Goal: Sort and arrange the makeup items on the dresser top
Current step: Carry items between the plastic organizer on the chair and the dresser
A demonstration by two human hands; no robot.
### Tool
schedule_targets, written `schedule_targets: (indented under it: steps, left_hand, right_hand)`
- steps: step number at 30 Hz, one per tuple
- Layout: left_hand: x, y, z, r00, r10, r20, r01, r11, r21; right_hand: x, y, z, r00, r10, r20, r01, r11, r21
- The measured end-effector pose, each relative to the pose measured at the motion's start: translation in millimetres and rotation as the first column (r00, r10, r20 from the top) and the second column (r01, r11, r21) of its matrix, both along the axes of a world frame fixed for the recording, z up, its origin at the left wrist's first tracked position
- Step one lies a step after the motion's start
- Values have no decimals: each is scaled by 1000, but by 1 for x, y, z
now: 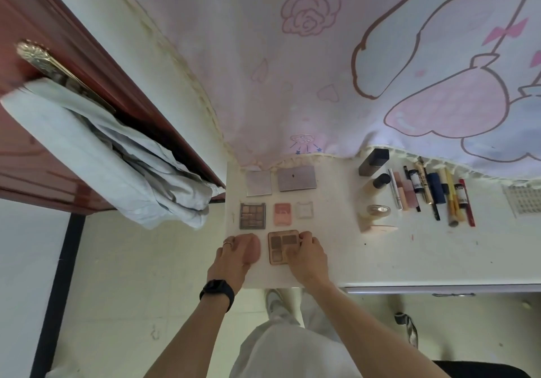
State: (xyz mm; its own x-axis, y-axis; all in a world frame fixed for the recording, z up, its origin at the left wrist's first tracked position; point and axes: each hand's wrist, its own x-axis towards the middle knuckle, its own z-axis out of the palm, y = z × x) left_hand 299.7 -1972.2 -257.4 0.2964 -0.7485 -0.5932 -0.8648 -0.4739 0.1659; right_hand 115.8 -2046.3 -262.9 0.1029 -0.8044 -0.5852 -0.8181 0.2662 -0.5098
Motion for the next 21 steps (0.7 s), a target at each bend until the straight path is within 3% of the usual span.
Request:
schedule_targets:
  steps: [8,16,21]
  left_hand:
    - [5,1,-2,1000,-24,-11,24,999,-34]
    - [14,0,1,995,-91,-46,90,996,-23]
    - [21,-6,13,990,-139,-37,139,990,-18]
  right_hand:
    - [1,10,1,996,-2,-86,-1,1000,-31]
    - [-8,20,-3,992,-127,2,127,991,-38]
    - [-40,39,13,953,-285,102,290,957,-33]
